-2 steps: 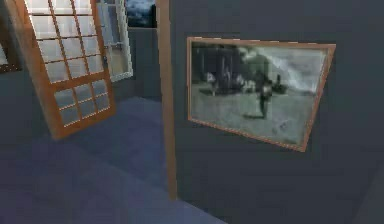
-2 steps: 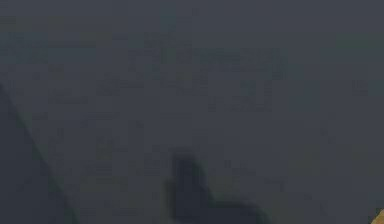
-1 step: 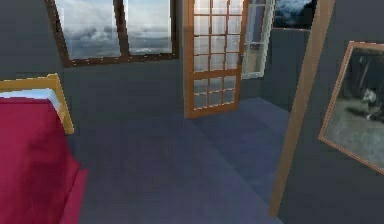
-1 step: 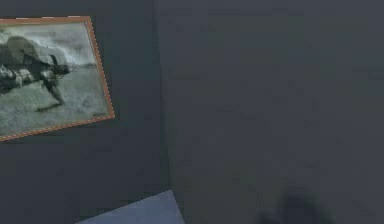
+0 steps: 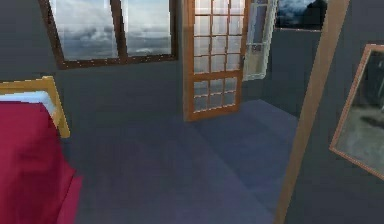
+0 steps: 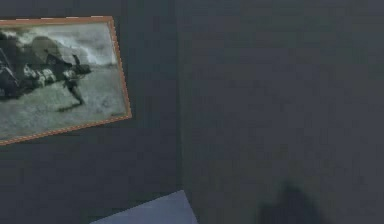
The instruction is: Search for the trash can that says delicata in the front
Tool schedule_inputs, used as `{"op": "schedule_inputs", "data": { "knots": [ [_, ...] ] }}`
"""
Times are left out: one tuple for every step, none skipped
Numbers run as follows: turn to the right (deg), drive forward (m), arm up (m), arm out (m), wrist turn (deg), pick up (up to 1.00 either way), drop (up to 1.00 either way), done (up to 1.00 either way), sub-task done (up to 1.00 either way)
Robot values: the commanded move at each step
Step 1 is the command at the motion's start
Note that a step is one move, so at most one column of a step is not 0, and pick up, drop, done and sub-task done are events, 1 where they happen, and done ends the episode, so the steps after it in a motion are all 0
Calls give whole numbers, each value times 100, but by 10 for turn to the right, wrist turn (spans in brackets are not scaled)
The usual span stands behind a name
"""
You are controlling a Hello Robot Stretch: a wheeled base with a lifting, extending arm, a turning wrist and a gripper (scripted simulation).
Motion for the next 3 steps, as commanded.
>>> {"op": "schedule_inputs", "data": {
  "knots": [
    [60, 0, 0, 0, 0, 0, 0, 0, 0],
    [0, 100, 0, 0, 0, 0, 0, 0, 0],
    [150, 0, 0, 0, 0, 0, 0, 0, 0]
  ]
}}
